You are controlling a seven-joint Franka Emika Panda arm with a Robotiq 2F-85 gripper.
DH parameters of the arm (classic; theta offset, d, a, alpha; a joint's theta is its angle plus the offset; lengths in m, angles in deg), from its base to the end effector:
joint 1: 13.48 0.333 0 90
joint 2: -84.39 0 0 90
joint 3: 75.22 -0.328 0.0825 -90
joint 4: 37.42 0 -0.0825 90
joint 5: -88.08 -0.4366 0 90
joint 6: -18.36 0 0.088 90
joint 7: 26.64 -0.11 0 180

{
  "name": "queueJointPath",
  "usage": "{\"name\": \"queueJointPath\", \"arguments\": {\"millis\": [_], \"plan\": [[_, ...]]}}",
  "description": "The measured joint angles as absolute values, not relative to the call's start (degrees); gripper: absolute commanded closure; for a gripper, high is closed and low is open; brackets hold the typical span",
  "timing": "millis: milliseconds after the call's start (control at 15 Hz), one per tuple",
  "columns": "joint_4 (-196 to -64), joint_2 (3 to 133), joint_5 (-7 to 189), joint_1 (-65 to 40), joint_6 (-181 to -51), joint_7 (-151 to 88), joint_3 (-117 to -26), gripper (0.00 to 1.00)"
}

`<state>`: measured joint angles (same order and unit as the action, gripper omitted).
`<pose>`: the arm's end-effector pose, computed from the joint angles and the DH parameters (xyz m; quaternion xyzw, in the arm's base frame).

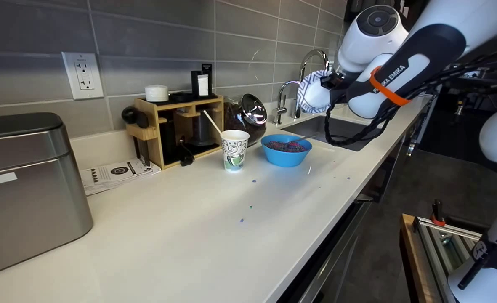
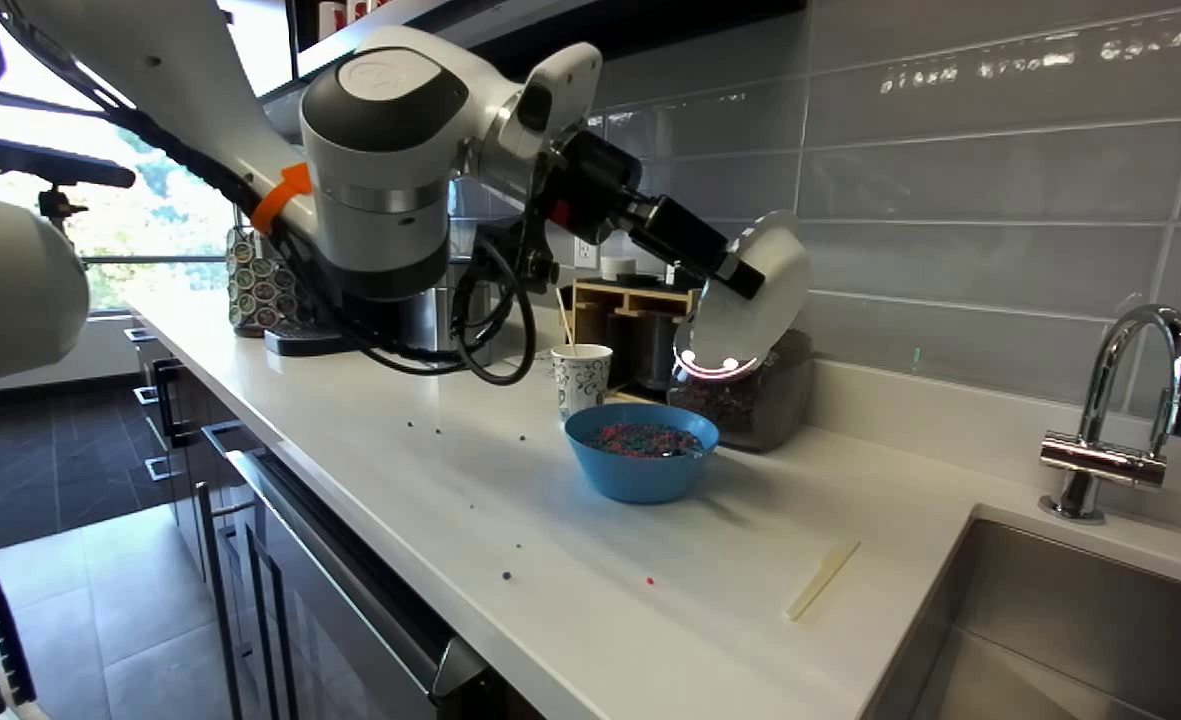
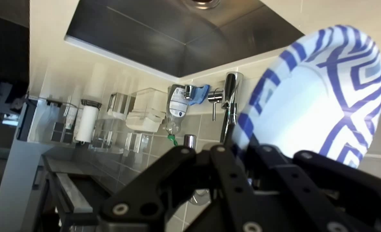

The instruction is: Pour the contents of the white plate into the blue bowl

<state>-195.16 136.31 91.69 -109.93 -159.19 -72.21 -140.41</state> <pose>0.3797 -0.2496 0.4028 0.7257 -0.4545 0.3709 0.3595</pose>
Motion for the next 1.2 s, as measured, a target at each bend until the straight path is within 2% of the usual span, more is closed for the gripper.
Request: {"name": "queueJointPath", "arguments": {"millis": [267, 533, 1200], "plan": [[-194.6, 129.1, 88.8, -103.0, -153.6, -66.4, -132.4, 0.99], [-193.6, 123.7, 87.1, -91.7, -146.1, -62.5, -121.4, 0.99], [-191.9, 119.5, 81.3, -50.7, -127.8, -55.5, -86.0, 0.99]]}}
